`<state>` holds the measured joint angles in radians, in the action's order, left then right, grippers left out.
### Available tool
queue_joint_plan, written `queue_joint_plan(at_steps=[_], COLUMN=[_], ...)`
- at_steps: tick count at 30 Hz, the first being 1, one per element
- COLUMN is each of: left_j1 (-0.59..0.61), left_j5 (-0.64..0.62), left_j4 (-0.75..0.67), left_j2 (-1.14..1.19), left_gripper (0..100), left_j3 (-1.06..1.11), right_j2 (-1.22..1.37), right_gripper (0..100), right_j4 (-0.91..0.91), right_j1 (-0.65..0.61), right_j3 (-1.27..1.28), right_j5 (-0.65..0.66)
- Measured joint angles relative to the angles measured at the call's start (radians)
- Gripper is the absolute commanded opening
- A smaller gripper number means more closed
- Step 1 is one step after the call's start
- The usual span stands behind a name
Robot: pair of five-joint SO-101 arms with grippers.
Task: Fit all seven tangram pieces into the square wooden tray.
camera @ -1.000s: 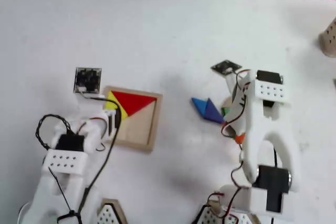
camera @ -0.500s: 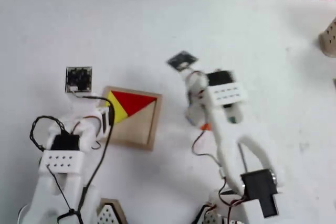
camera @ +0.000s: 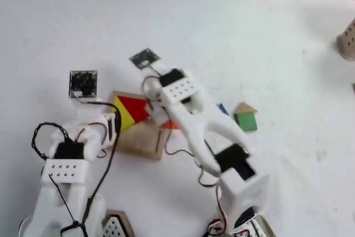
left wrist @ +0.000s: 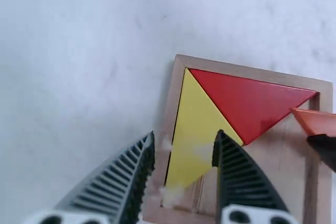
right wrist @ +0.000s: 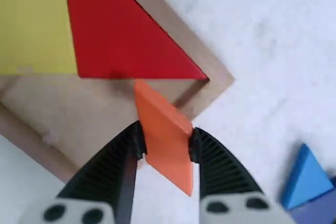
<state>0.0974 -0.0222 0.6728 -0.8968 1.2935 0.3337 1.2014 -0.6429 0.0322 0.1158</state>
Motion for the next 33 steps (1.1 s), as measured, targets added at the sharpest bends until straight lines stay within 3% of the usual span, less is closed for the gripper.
queue_joint_plan(at_steps=[7,10,16,21,27,30,33], left_j1=[0.000,0.000,0.000,-0.026,-0.132,-0.189,-0.270], left_j5=[0.000,0.000,0.000,-0.003,-0.063,-0.121,-0.157], left_j4=[0.000,0.000,0.000,0.000,-0.034,-0.094,-0.123], left_j2=[0.000,0.000,0.000,0.000,0.000,0.000,0.000], left_gripper=[20,20,20,20,20,18,11], left_j3=[0.000,0.000,0.000,0.000,0.000,0.015,0.035], right_j2=[0.178,0.241,0.265,0.264,0.184,0.101,0.017], right_gripper=[31.9,36.7,31.7,20.0,0.9,1.5,1.9], right_j4=[0.068,0.080,0.299,0.494,0.506,0.503,0.486], right_j1=[-0.095,-0.103,-0.087,0.012,0.167,0.195,0.233], right_j3=[-0.199,-0.264,-0.479,-0.663,-0.606,-0.509,-0.396], right_j5=[-0.146,-0.158,-0.164,-0.164,-0.110,-0.084,-0.069])
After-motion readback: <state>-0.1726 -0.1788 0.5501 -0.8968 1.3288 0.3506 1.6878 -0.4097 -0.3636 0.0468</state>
